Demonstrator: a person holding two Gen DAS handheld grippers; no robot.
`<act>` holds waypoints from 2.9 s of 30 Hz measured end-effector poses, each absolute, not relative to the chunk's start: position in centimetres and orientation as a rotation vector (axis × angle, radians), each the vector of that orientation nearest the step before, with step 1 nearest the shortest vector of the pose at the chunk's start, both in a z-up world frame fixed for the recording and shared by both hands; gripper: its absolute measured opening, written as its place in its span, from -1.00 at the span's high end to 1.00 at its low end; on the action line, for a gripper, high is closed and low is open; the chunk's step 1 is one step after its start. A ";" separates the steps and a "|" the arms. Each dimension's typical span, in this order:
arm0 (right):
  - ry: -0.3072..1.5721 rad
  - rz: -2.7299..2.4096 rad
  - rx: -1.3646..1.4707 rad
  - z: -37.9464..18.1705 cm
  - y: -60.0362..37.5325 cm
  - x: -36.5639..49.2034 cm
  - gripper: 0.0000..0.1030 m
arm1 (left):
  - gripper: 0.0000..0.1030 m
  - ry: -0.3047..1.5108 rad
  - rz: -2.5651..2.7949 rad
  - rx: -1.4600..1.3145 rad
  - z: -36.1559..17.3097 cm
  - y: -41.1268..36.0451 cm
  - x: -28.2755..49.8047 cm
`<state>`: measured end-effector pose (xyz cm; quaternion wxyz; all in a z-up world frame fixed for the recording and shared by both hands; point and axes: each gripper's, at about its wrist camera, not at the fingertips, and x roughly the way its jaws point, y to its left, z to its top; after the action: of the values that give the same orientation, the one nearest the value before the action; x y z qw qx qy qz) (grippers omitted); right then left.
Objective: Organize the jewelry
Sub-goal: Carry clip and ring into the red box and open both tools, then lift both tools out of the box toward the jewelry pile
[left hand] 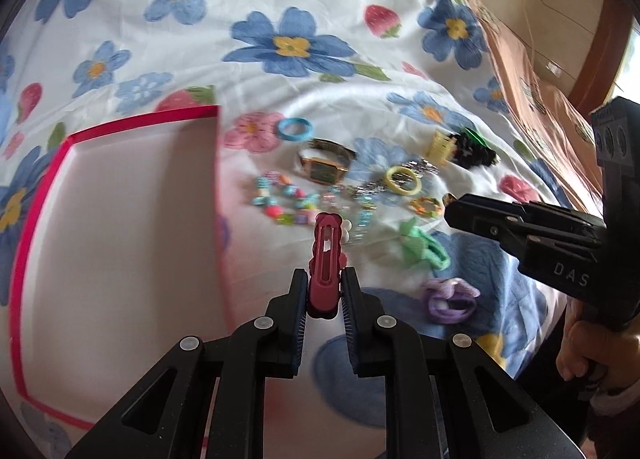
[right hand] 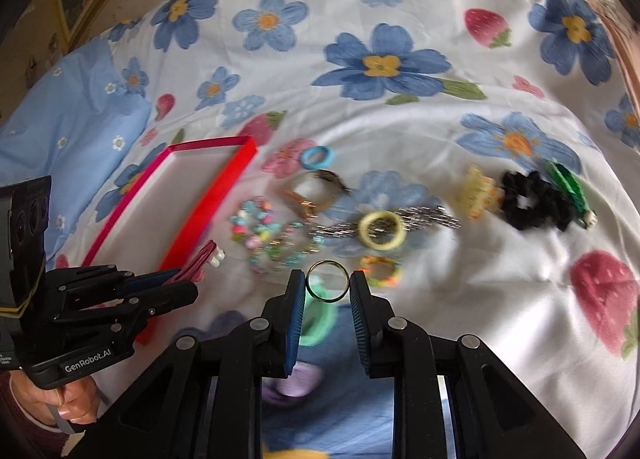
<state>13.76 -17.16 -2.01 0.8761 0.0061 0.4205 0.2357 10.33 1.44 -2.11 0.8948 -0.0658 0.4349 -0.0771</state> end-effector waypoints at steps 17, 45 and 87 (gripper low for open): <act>0.872 0.687 -0.049 -1.2 -7.2 13.4 0.56 | 0.69 0.871 0.025 -0.223 -0.8 9.6 7.2; 0.956 0.819 -0.260 -6.4 5.5 16.2 0.56 | 0.68 0.960 0.192 -0.211 -4.6 15.3 11.2; 0.857 0.686 -0.031 -0.5 -6.0 14.4 0.30 | 0.22 0.853 0.128 -0.286 0.5 11.9 6.8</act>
<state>14.38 -5.99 -0.52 0.8529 -0.0148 0.4074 0.3262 6.76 11.85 0.45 0.8986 -0.1384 0.4118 0.0620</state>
